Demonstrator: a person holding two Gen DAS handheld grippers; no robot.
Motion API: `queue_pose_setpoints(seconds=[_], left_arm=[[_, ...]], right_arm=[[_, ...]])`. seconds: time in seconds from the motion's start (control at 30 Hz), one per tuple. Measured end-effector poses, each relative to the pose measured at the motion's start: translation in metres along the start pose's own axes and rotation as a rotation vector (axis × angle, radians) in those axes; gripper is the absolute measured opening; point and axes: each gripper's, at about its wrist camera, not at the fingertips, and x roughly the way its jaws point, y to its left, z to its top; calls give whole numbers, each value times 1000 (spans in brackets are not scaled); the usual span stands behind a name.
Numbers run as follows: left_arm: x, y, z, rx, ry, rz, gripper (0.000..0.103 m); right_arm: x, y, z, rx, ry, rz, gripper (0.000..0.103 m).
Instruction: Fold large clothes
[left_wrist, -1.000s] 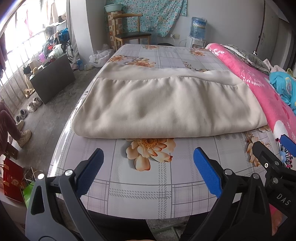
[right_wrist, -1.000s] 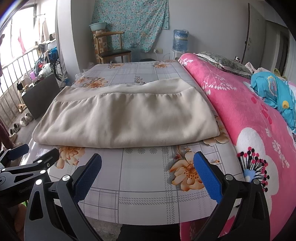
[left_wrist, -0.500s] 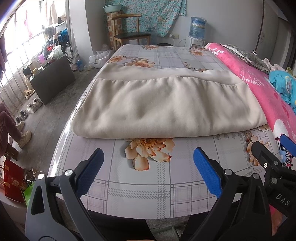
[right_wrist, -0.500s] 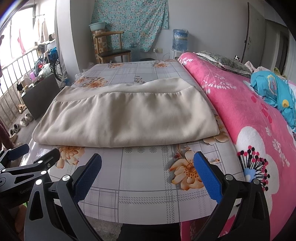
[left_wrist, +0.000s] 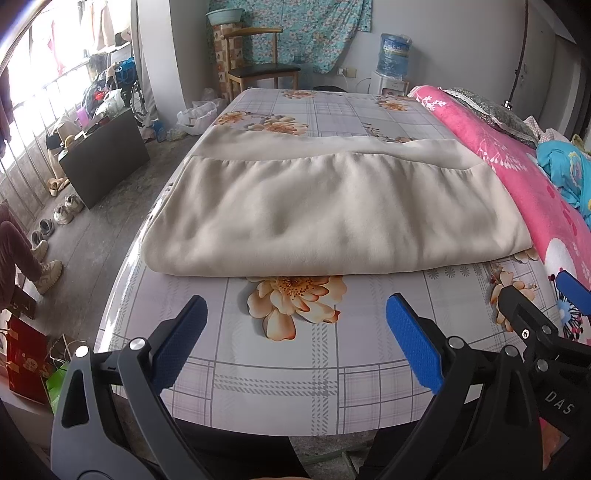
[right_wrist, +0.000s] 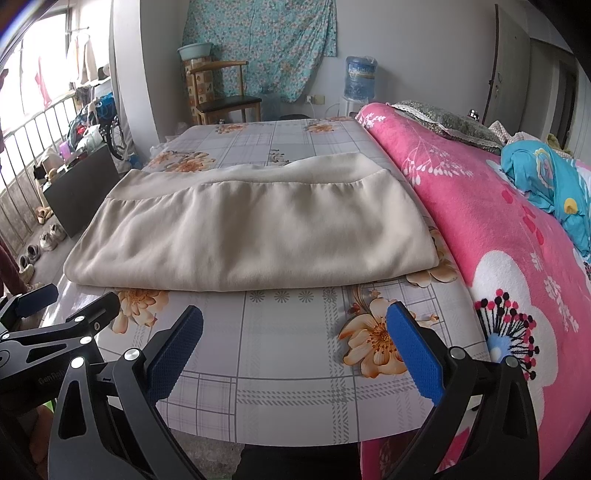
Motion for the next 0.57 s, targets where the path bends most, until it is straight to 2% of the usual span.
queue_pose_setpoints(seconds=[0.57], left_arm=[[-2,-1,1,3,1,-2,94]], right_arm=[[1,0,-1,-1,3,1,97]])
